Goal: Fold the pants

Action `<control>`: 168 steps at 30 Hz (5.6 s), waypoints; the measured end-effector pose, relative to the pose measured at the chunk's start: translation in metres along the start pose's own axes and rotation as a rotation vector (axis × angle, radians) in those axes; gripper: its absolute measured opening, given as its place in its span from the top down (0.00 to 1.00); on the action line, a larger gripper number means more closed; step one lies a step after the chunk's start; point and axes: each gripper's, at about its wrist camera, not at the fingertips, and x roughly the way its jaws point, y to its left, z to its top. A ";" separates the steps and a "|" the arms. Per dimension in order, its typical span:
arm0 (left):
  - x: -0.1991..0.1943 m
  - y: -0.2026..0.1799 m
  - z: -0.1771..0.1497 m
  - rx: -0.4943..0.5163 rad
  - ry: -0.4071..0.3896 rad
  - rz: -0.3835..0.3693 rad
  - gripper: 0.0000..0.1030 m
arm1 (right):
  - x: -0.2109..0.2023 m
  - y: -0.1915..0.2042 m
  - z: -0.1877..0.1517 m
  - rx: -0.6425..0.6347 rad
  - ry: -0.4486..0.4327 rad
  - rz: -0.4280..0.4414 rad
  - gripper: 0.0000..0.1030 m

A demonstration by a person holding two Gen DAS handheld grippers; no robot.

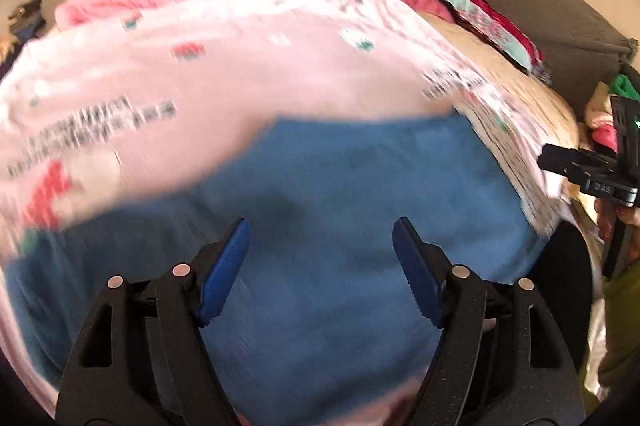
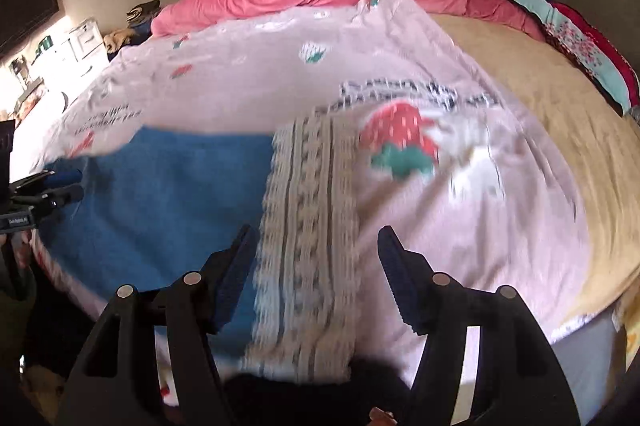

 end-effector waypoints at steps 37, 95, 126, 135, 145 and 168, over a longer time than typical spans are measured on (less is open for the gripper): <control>0.095 0.022 0.061 0.054 -0.031 0.009 0.97 | 0.102 0.006 0.102 -0.167 0.035 -0.071 0.84; -0.048 0.088 -0.059 -0.267 -0.060 0.130 0.40 | -0.031 -0.017 -0.048 0.138 0.007 -0.059 0.50; -0.002 0.100 -0.029 -0.277 -0.009 0.042 0.46 | 0.085 0.084 0.007 0.018 0.094 0.064 0.10; -0.034 0.080 -0.045 -0.239 -0.024 0.104 0.21 | 0.031 0.048 -0.002 0.205 -0.135 0.103 0.05; -0.052 0.041 -0.038 -0.165 -0.051 0.088 0.11 | -0.008 0.025 -0.032 0.276 -0.125 0.028 0.04; 0.037 -0.098 0.065 0.168 0.061 -0.063 0.09 | -0.008 -0.009 -0.066 0.451 -0.041 0.040 0.04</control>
